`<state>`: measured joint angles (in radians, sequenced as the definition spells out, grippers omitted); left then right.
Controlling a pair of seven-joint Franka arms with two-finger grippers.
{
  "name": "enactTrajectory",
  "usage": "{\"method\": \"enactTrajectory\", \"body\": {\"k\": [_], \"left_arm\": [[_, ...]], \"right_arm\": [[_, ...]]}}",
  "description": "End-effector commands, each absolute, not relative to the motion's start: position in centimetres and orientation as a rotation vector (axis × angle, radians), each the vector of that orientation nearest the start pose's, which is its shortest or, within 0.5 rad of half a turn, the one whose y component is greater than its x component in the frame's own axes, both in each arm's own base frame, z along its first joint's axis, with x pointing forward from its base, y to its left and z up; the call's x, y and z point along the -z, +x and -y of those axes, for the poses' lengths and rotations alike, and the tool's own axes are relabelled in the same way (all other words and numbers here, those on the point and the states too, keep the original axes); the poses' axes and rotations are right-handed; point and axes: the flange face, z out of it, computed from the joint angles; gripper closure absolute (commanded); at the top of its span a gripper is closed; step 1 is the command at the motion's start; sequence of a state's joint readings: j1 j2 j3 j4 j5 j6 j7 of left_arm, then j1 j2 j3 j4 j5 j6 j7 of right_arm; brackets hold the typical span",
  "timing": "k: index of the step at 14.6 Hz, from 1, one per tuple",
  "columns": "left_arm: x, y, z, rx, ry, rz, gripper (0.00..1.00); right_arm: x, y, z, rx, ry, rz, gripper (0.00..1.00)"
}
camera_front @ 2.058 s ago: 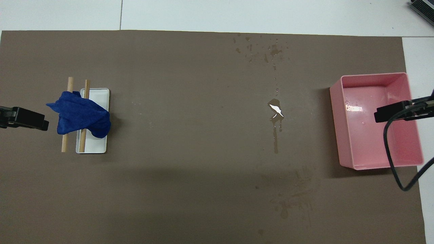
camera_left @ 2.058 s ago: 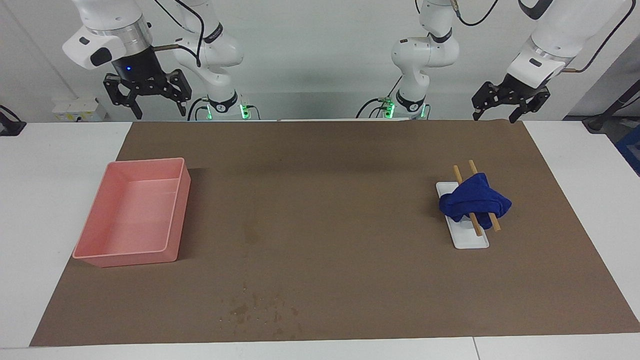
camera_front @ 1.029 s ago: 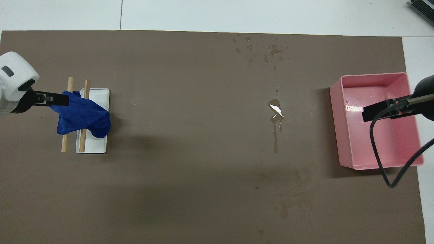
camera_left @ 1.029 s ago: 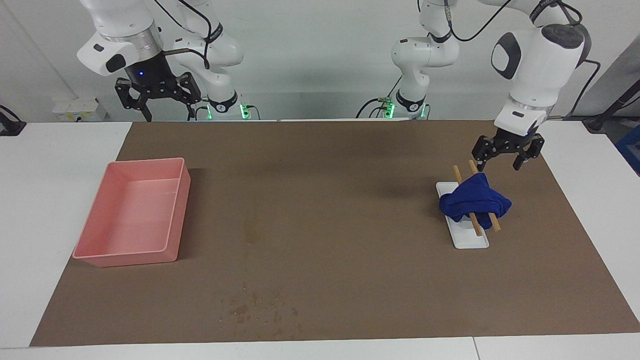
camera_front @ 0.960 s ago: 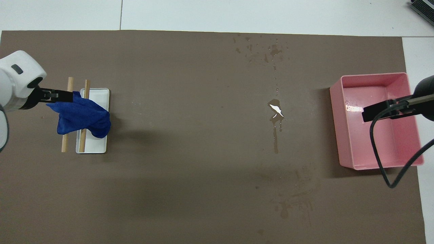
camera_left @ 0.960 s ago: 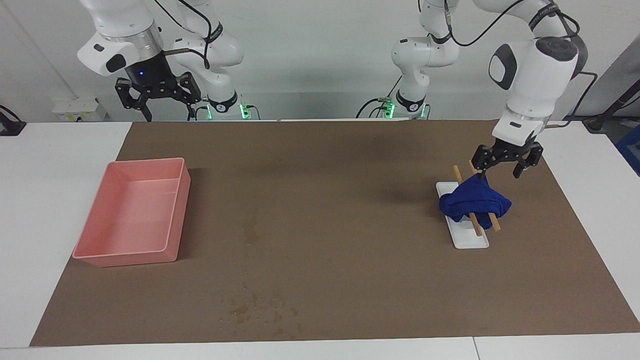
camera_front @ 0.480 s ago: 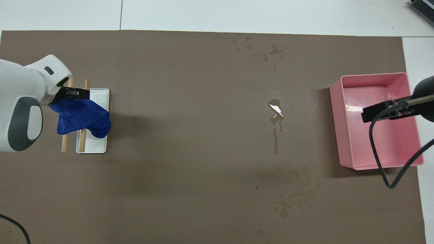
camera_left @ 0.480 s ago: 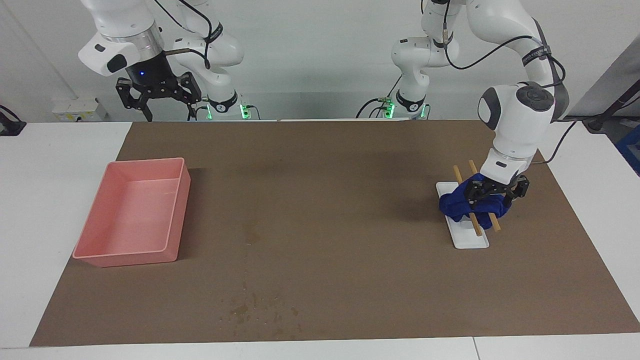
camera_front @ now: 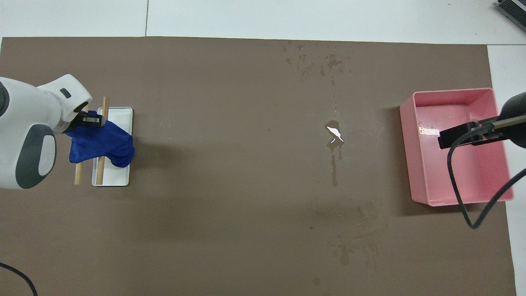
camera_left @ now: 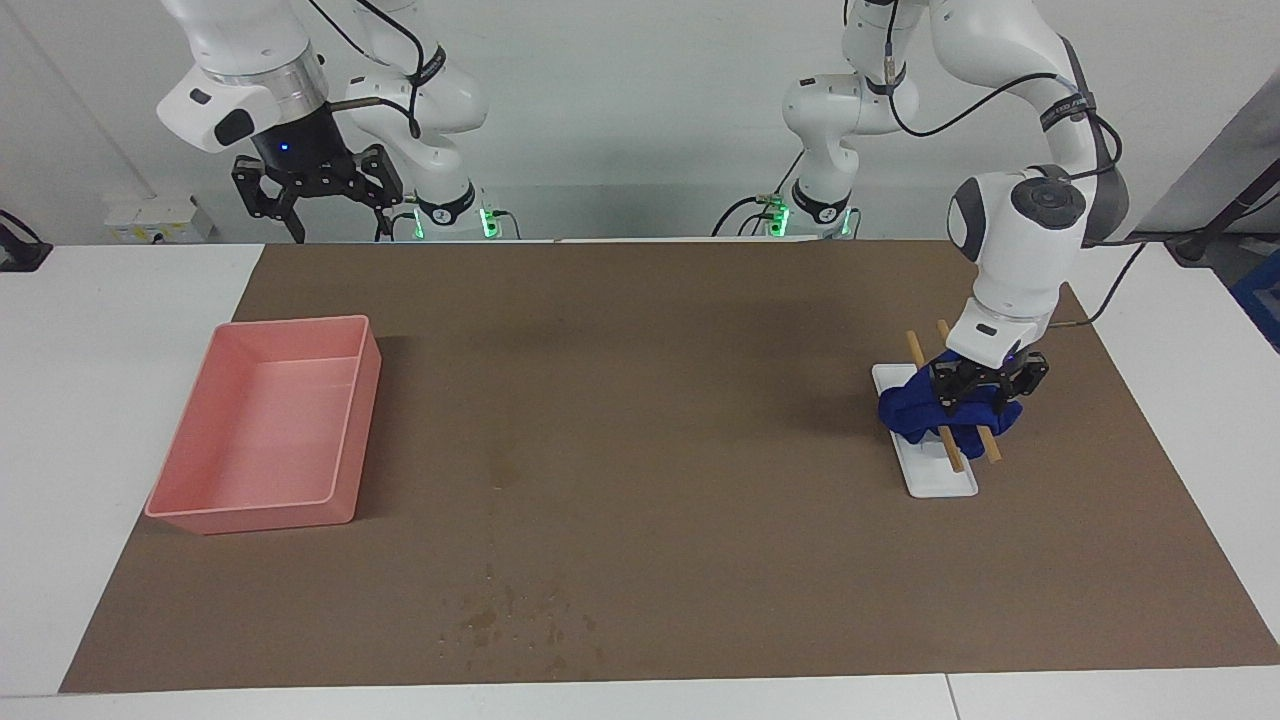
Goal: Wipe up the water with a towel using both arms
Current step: 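Lift the towel with the left gripper while the right gripper approaches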
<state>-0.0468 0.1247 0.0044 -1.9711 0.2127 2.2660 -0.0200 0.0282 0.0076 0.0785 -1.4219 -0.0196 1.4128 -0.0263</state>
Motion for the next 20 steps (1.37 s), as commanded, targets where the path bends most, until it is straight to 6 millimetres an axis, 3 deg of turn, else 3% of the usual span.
{"method": "enactTrajectory", "body": {"k": [1,5,8,12,13,15,17,20], "left_arm": [[-42.9,59.1,2.2,0.278,-2.931,-0.216,0.57],[-43.1,59.3,2.0,0.28,-2.929,-0.211,0.74],[-43.4,59.5,1.9,0.271,-2.927,-0.208,1.0],[-44.9,60.1,1.9,0.251,-2.929,-0.166,1.0],[-46.1,60.4,1.9,0.23,-2.944,-0.034,1.0],[-48.2,60.5,2.7,0.145,-3.021,0.395,1.0],[-49.6,59.9,4.7,0.011,-3.099,0.828,1.0],[-52.5,59.4,7.4,-0.075,-3.049,1.422,1.0]], "right_arm": [[-67.6,53.1,-5.3,-0.005,-3.133,0.236,0.0],[-67.6,53.1,-5.4,-0.005,-3.133,0.239,0.0],[-67.6,53.1,-5.4,0.0,-3.133,0.239,0.0],[-67.6,53.2,-5.4,0.005,-3.133,0.239,0.0],[-67.7,53.1,-5.5,0.007,-3.132,0.241,0.0],[-67.6,53.1,-5.5,0.002,-3.132,0.248,0.0],[-67.7,53.1,-5.4,0.002,-3.132,0.26,0.0],[-67.2,52.7,-5.4,-0.029,-3.136,0.253,0.0]]}}
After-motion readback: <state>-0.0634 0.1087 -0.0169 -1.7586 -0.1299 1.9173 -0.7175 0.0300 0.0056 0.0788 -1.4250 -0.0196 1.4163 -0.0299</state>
